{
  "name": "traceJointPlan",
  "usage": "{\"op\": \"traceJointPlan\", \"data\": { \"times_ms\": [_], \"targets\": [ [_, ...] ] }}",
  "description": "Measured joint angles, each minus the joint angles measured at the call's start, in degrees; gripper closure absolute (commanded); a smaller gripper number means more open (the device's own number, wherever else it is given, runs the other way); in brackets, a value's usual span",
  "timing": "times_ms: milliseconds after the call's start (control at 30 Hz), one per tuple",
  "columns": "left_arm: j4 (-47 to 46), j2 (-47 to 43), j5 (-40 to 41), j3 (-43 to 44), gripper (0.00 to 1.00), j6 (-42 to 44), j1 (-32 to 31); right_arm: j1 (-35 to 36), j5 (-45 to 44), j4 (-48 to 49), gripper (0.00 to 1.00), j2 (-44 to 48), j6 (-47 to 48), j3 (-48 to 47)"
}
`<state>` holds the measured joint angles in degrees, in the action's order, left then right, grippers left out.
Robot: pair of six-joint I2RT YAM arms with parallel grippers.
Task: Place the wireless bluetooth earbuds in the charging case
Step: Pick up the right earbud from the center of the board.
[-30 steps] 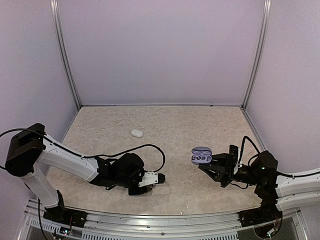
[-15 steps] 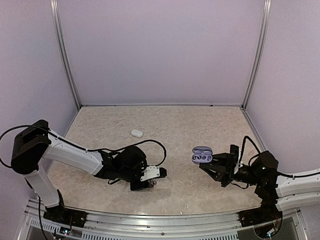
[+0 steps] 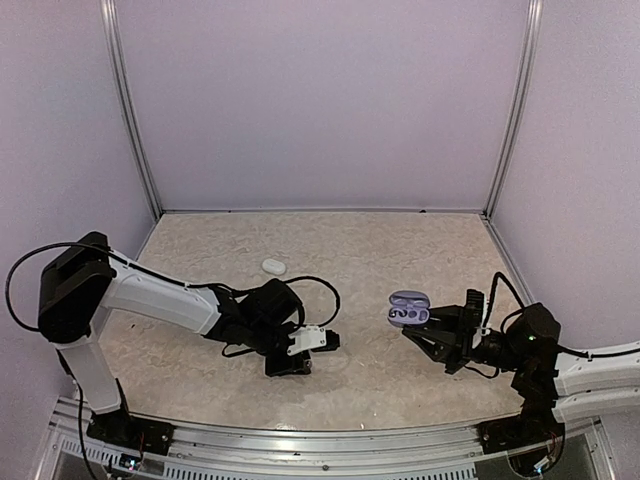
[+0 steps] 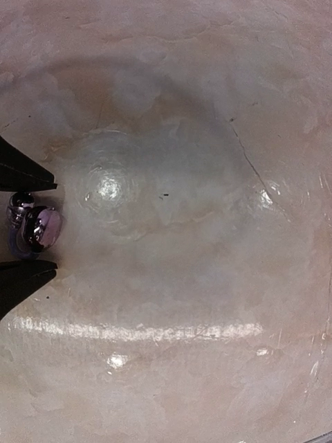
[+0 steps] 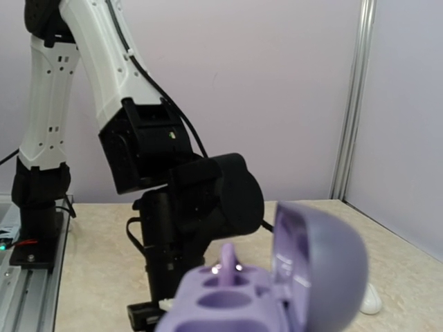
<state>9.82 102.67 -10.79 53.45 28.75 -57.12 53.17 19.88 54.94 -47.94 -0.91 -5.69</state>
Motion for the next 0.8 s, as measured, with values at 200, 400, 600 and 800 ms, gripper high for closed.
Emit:
{"op": "traceJointPlan", "data": {
  "times_ms": [200, 400, 600, 800],
  "targets": [
    [0.70, -0.24, -0.79, 0.04, 0.70, -0.20, 0.04, 0.00, -0.07, 0.24, 1.00, -0.96, 0.00, 0.00],
    [2.71, -3.87, -0.52, -1.14, 0.75, -0.15, 0.04, -0.09, -0.35, 0.92, 1.00, -2.45, 0.00, 0.00],
    [3.15, -7.76, -0.33, -0.96, 0.76, -0.15, -0.13, -0.11, -0.72, 2.36, 1.00, -4.94, 0.00, 0.00],
    [8.13, -11.04, 0.85, 4.07, 0.75, 0.13, -3.52, -0.11, -0.72, 5.07, 1.00, -10.64, 0.00, 0.00]
  ]
}}
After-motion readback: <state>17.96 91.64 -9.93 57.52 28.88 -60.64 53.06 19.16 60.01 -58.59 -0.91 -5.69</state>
